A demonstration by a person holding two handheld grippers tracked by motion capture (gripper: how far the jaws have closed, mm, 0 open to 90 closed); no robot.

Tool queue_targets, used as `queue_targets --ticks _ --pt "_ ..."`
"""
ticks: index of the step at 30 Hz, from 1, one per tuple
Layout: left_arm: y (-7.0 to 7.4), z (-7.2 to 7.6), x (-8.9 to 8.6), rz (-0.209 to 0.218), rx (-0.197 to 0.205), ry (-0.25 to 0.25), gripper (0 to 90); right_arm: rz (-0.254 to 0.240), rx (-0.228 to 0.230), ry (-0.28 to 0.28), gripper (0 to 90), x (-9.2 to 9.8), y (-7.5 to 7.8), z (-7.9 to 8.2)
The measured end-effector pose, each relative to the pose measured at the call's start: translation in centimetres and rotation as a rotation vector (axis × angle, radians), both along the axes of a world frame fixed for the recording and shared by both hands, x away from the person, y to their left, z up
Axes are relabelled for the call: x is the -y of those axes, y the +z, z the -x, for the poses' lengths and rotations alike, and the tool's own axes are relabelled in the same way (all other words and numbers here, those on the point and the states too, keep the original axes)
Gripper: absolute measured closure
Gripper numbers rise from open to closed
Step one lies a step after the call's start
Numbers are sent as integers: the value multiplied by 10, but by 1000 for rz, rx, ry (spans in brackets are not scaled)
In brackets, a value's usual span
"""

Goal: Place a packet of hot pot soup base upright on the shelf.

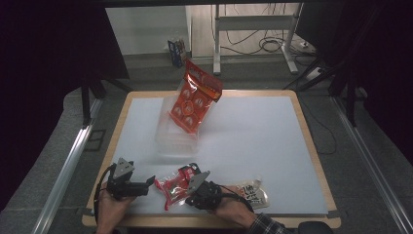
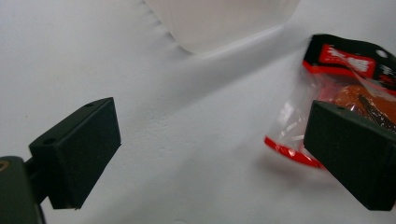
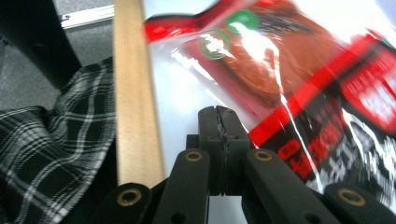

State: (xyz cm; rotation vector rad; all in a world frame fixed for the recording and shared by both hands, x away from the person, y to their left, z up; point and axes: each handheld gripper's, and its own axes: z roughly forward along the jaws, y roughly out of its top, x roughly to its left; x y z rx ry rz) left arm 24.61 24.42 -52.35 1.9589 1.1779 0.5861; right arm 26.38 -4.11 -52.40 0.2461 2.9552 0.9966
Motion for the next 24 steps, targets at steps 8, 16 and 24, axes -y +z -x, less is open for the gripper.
queue_targets --ticks 8,16,24 --pt "0 0 0 -1 -5 -1 39 -16 -17 -65 884 10 1 -15" --pt "0 0 1 0 -9 -6 39 -19 -29 -74 828 16 6 -20" --pt "-1 0 1 1 -9 -7 39 -29 -17 -140 722 36 16 -31"
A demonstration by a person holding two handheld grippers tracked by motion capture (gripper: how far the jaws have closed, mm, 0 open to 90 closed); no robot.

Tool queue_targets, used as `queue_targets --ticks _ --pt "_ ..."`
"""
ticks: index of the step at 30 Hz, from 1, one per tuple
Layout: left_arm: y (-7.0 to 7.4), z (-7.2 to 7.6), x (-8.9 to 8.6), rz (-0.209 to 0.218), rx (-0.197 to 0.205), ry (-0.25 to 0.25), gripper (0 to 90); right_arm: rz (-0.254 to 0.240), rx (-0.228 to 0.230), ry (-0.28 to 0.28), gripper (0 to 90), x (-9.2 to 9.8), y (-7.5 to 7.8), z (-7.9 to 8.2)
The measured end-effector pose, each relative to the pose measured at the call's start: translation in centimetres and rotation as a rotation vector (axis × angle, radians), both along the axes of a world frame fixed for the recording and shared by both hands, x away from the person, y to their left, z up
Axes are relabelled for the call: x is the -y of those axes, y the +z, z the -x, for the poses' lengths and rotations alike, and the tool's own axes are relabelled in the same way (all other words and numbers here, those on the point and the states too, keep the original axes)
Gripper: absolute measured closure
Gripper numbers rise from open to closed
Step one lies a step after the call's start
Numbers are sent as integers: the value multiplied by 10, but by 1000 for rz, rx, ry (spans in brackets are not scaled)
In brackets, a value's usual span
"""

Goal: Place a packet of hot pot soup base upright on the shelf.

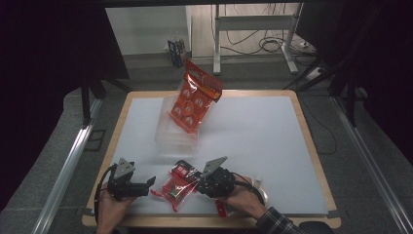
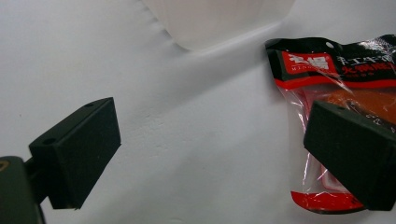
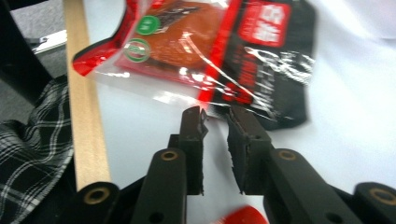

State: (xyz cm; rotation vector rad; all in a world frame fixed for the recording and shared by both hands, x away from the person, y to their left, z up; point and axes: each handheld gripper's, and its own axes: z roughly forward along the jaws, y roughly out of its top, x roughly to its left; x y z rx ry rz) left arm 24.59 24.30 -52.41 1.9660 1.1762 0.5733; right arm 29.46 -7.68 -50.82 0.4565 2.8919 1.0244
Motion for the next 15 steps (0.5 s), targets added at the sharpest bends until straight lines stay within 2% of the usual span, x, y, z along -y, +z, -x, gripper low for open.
queue_targets --ticks 3,4,5,7,10,15 --pt "0 0 0 0 -1 1 39 -5 8 -22 688 5 2 -4" --pt "0 0 0 -2 -1 1 39 -11 8 -53 651 9 5 -7" --pt "0 0 0 -2 -1 1 39 -11 8 -53 651 9 5 -7" --pt "0 0 0 -2 0 2 39 -20 5 -92 597 13 5 -13" --pt "0 0 0 -1 -2 1 39 -18 7 -106 551 12 2 -17" --pt "0 1 1 -4 -8 -10 39 -15 14 -111 527 9 0 -20"
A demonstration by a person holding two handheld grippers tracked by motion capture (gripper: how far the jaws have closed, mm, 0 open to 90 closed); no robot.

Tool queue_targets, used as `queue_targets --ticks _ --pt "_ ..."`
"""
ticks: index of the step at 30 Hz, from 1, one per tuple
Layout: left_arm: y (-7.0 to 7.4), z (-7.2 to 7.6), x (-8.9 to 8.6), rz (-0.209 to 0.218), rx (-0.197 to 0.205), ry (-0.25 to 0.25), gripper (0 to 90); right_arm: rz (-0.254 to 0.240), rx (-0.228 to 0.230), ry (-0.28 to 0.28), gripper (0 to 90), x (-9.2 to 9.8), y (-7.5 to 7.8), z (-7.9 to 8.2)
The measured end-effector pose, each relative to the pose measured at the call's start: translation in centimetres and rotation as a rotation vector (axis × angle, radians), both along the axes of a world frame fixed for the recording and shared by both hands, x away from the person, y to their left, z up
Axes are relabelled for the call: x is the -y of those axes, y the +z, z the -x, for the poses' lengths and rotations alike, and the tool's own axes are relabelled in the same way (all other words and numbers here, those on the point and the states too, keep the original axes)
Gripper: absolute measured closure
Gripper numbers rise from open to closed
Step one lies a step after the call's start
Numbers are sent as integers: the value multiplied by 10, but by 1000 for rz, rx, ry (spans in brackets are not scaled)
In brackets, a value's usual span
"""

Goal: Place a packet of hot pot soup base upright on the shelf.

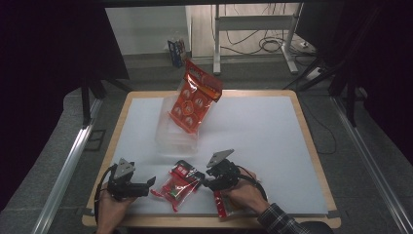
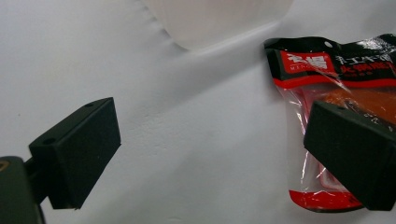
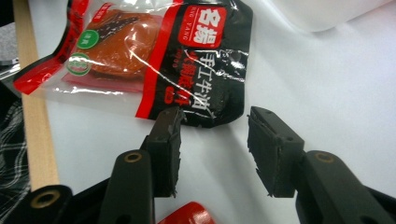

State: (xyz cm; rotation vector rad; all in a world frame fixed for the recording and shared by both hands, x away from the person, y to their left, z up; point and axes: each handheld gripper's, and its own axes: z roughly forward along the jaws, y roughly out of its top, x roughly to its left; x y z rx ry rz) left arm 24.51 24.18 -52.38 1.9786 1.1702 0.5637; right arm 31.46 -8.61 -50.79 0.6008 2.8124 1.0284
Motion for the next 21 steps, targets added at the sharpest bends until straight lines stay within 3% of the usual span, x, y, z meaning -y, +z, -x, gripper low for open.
queue_targets --ticks 6,9,10,12,13,14,15,17,18,19,20,21 --pt "1 1 4 14 -21 -26 41 -3 11 -5 517 1 0 -2" --pt "5 5 9 27 -32 -44 98 -4 13 -10 515 2 0 -3" --pt "7 9 14 30 -40 -87 184 -7 18 -13 515 3 1 -3" --pt "8 11 16 34 -44 -109 301 -10 17 -15 515 4 2 -3" --pt "9 14 20 37 -50 -141 403 -7 21 -15 515 4 2 -4" --pt "9 16 23 39 -58 -161 403 -7 21 -15 515 4 2 -4" --pt "9 18 28 51 -87 -209 584 -6 23 -16 515 5 2 -4" --pt "7 19 31 58 -103 -229 689 -4 27 -16 515 5 3 -4" --pt "5 19 33 58 -122 -247 689 -4 27 -16 515 5 3 -4" --pt "3 20 36 54 -139 -261 781 -3 31 -16 515 5 4 -3" --pt "1 21 38 55 -154 -276 781 -3 31 -16 515 5 4 -3" --pt "-1 22 42 46 -167 -293 857 -4 34 -16 515 6 4 -3"
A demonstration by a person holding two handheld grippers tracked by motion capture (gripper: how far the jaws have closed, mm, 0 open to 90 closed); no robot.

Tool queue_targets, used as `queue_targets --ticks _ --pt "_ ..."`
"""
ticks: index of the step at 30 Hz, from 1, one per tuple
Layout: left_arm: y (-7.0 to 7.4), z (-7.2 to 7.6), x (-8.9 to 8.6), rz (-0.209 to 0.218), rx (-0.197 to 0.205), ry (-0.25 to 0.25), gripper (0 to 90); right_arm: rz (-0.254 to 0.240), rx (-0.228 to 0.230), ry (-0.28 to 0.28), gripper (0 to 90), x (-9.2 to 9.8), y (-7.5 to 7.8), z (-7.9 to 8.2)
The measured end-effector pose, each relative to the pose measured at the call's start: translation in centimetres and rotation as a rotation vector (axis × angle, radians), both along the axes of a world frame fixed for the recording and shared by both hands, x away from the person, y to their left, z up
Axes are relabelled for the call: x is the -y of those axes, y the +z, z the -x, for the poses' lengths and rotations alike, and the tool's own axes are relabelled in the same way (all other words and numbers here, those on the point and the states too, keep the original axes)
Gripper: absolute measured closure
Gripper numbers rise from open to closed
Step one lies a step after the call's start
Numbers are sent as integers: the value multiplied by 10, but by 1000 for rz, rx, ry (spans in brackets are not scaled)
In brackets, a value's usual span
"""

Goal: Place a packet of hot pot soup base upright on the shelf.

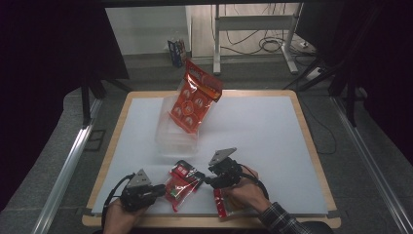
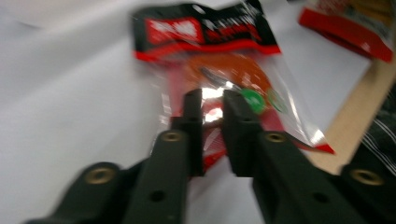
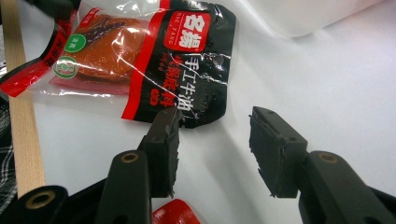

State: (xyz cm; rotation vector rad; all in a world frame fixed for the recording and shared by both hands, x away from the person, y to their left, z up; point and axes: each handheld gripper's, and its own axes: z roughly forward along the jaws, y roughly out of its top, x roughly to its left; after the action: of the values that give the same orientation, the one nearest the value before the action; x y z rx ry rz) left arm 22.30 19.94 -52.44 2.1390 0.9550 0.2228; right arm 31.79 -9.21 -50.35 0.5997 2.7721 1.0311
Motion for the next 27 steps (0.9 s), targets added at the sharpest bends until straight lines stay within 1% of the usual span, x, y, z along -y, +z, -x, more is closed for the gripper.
queue_targets --ticks 1,2,3,5,6,7,8,10,12,13,15,16,19,23,25,26,27 --pt "0 0 0 0 0 0 883 0 0 0 515 0 0 0" --pt "0 1 2 -6 2 -6 883 0 0 0 515 0 0 0" --pt "1 2 3 3 1 -14 900 0 2 -2 515 1 1 0" --pt "0 2 4 2 -4 -18 900 1 3 -3 515 1 1 0" --pt "-2 2 6 -13 -13 -22 900 2 4 -4 516 2 1 0" --pt "-2 2 6 -13 -13 -22 900 2 4 -4 516 2 1 0" --pt "-3 1 7 -28 -14 -23 900 2 6 -1 516 2 0 0" --pt "-4 1 7 -25 -16 -24 900 3 6 -1 516 2 0 0" --pt "-5 3 7 -39 -24 -26 900 4 3 -3 516 2 0 0" --pt "-5 3 7 -39 -24 -26 900 4 3 -3 516 2 0 0" --pt "-8 6 7 -52 -28 -22 900 2 5 -1 516 2 0 0" --pt "-8 6 7 -52 -28 -22 900 2 5 -1 516 2 0 0" --pt "-9 8 9 -76 -17 -26 900 -6 -1 -7 506 2 2 1" --pt "-10 8 7 -67 -24 -27 900 -19 -2 -7 482 3 4 2" --pt "-10 8 7 -68 -23 -29 900 -30 -13 -5 448 3 5 1" --pt "-11 8 7 -68 -27 -26 900 -48 -39 -6 419 1 4 0" --pt "-11 8 7 -67 -32 -26 900 -53 -49 -7 407 1 4 -1"
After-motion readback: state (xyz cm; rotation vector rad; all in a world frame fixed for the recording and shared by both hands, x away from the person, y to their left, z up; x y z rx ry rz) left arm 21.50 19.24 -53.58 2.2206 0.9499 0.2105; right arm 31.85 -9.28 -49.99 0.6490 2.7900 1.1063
